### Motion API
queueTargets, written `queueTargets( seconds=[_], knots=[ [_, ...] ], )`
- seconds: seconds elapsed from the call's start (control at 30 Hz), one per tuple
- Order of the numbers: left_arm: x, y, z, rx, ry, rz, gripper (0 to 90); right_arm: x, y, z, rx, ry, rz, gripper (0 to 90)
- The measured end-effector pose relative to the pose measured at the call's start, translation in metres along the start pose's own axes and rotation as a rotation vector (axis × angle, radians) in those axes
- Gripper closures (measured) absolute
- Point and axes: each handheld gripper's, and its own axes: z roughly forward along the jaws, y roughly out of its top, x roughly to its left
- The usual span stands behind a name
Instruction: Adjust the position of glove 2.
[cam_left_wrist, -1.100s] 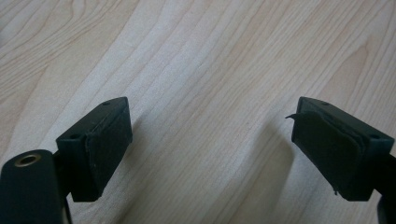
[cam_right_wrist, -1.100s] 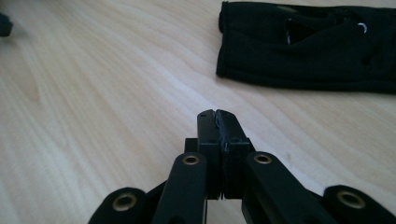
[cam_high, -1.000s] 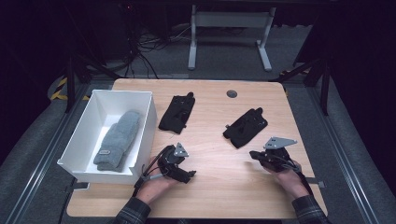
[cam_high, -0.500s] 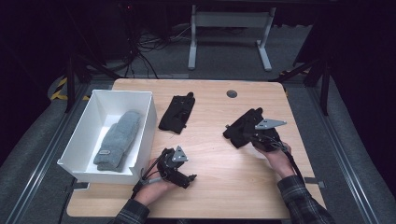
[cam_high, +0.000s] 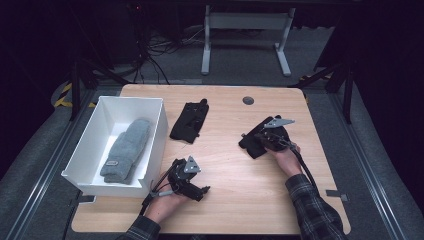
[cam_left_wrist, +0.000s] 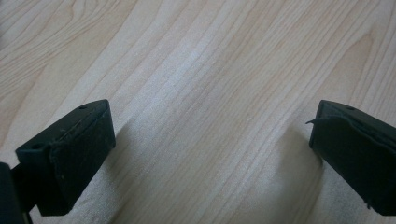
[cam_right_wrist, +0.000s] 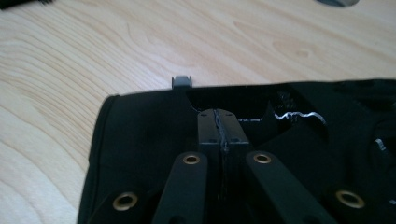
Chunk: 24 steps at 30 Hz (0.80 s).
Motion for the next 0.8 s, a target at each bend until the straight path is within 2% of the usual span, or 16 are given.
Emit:
queueTargets(
  seconds=[0.07,0.23,0.37,0.43,0.8],
  knots=[
    [0.000,0.000,0.000,-0.001,0.000,-0.001,0.8,-0.002,0.000,0.000,-0.002,0.008,0.010,90.0],
    [0.000,0.000,0.000,-0.001,0.001,0.000,1.0,0.002,-0.003,-0.005,0.015,0.012,-0.013,90.0],
    [0.000,-0.001,-0.001,-0.001,-0.001,0.000,1.1,0.004,-0.007,-0.011,0.025,0.031,-0.012,90.0],
    [0.000,-0.001,-0.001,-0.001,-0.001,-0.001,1.1,0.006,-0.011,-0.015,0.018,0.030,-0.020,90.0],
    [0.000,-0.001,-0.001,-0.004,-0.005,0.002,1.1,0.018,-0.024,-0.034,0.057,0.076,-0.059,90.0]
  ],
)
